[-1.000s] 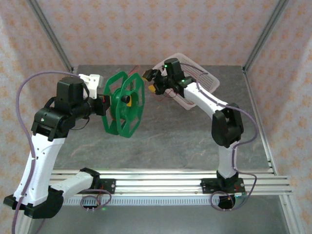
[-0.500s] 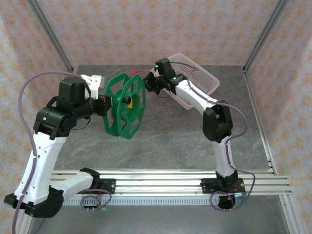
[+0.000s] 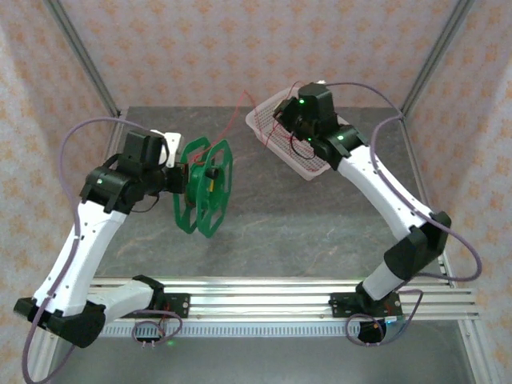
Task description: Wrap the cables
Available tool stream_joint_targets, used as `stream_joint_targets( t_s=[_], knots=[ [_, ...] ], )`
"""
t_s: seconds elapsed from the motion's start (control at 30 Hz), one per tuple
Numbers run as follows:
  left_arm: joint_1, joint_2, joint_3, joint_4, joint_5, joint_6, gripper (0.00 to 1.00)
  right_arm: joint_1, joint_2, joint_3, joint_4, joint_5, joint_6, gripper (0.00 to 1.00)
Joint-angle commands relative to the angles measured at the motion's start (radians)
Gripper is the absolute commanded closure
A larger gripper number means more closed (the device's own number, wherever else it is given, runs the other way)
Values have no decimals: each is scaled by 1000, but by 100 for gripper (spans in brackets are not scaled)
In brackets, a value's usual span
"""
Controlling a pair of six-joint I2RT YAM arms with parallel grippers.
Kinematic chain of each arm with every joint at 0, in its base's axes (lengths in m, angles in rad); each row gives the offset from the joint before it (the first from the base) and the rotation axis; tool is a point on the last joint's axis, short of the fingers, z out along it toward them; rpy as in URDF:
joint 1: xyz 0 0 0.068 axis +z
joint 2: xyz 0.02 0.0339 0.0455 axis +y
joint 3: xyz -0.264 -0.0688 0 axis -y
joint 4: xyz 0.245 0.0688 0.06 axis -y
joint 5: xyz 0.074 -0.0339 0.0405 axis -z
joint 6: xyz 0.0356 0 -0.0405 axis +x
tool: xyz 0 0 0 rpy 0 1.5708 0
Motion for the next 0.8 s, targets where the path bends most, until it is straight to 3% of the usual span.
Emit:
stream_joint_targets(
  t_s=[0.0, 0.13, 0.33, 0.47, 0.67, 0.77],
  knots=[
    [-15, 34, 16, 54, -171, -40, 100, 26, -8, 20, 32, 46, -43, 100],
    [-13, 104, 72, 51, -355, -121, 100, 48, -69, 12, 41, 23, -62, 100],
    [22, 201, 178, 59, -514, -243, 100, 52, -164, -17, 43, -110, -66, 100],
    [80, 243, 238, 77, -519, -316, 100, 52, -232, -64, 3, -192, -64, 100],
    [160, 281, 300, 95, -414, -371, 100, 51, -422, -195, -112, -44, -93, 100],
    [193, 284, 298, 110, -365, -384, 100, 51, -461, -213, -165, -53, -107, 100]
  ],
)
